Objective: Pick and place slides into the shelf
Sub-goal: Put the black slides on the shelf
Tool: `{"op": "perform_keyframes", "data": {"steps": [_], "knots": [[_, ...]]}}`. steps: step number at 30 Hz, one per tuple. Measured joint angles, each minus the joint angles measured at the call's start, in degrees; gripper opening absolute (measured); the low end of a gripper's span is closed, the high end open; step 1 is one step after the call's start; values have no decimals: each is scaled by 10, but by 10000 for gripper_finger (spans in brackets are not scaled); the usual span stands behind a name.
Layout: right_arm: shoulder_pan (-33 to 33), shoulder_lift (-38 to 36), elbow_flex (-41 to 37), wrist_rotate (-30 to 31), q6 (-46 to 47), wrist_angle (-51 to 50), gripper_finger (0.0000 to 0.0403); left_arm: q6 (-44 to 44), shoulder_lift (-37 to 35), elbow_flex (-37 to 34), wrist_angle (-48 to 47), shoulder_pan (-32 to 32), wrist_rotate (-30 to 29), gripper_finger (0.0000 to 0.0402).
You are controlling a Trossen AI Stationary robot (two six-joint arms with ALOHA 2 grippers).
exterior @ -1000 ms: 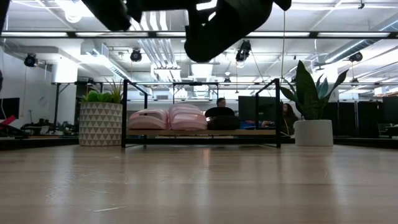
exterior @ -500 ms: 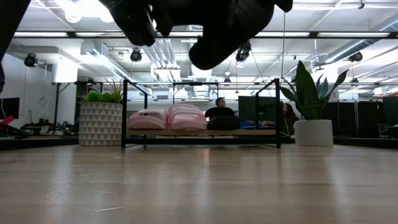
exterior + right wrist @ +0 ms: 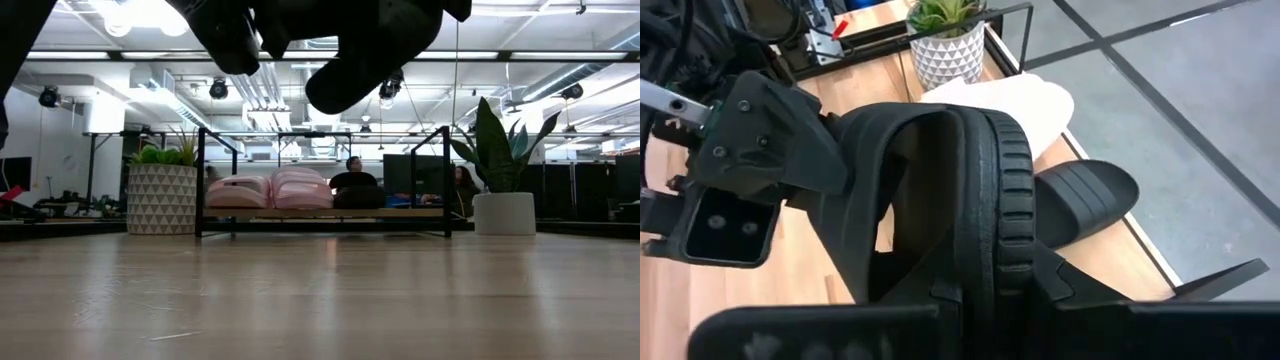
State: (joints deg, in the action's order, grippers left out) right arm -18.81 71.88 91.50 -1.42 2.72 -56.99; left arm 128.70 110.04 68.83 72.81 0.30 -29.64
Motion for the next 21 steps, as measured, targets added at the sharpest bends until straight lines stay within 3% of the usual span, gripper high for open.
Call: {"op": "perform_keyframes", "data": {"steps": [5, 13, 18, 21], "knots": [[0, 0, 0, 16, -32, 5, 68, -85, -2, 1, -3, 0, -19, 3], [1, -3, 2, 230, -109, 27, 165, -160, -2, 0, -6, 3, -117, 1], [0, -11, 2, 321, -126, 67, 191, -262, -5, 4, -12, 10, -182, 1], [0, -17, 2, 329, -114, 79, 194, -376, -7, 19, -80, 25, -228, 1]]}}
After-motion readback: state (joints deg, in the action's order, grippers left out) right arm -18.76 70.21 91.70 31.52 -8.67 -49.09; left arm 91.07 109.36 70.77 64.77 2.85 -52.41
